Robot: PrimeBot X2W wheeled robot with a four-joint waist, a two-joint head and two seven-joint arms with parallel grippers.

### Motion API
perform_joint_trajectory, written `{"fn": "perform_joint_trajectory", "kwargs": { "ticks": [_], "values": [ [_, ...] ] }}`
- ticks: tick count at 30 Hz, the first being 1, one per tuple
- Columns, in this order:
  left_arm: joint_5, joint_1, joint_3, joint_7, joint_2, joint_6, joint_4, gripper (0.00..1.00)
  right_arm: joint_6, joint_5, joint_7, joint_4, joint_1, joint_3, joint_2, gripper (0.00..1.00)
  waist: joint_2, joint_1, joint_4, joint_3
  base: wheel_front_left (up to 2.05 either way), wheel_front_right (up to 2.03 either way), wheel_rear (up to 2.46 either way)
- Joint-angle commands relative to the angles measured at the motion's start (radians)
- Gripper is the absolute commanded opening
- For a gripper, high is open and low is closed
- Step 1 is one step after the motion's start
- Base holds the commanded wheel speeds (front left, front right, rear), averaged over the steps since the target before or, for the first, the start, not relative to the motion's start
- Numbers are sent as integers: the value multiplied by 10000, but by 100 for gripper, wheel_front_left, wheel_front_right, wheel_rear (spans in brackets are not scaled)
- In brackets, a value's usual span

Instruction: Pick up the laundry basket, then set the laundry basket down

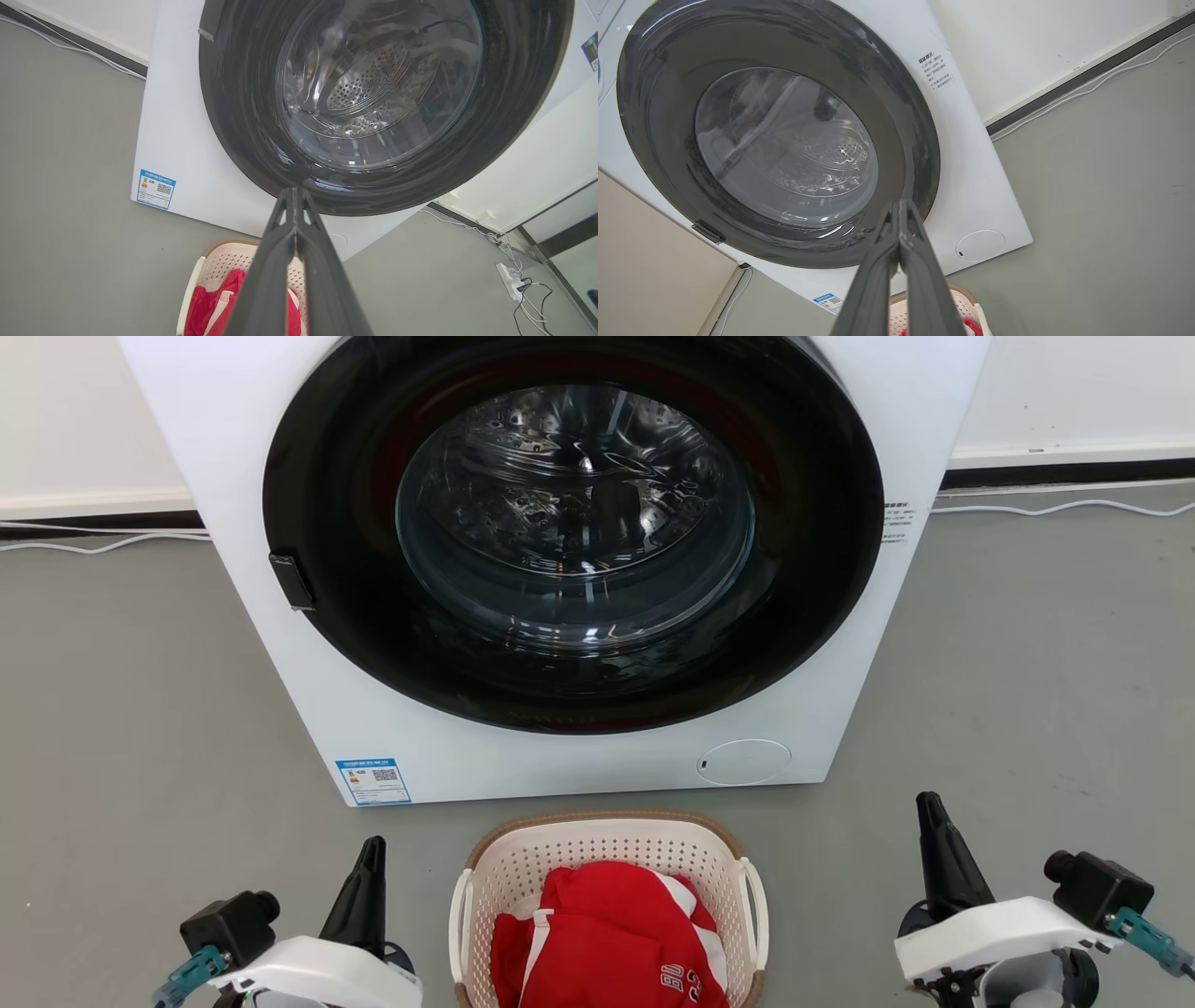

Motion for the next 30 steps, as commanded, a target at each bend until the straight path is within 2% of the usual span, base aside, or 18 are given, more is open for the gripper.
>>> {"fn": "perform_joint_trajectory", "kwargs": {
  "ticks": [1, 30],
  "values": [
    [-357, -380, 168, 52, 48, -15, -331, 0, 18, 330, 98, -286, -252, -29, -14, 0, -1, -1, 7, -2, 0, 0, 0],
    [-3305, -424, 544, 876, 88, -29, -552, 0, 34, 3276, 925, -580, -197, -369, -13, 0, -1, -1, 114, -34, 0, 0, 0]
  ]
}}
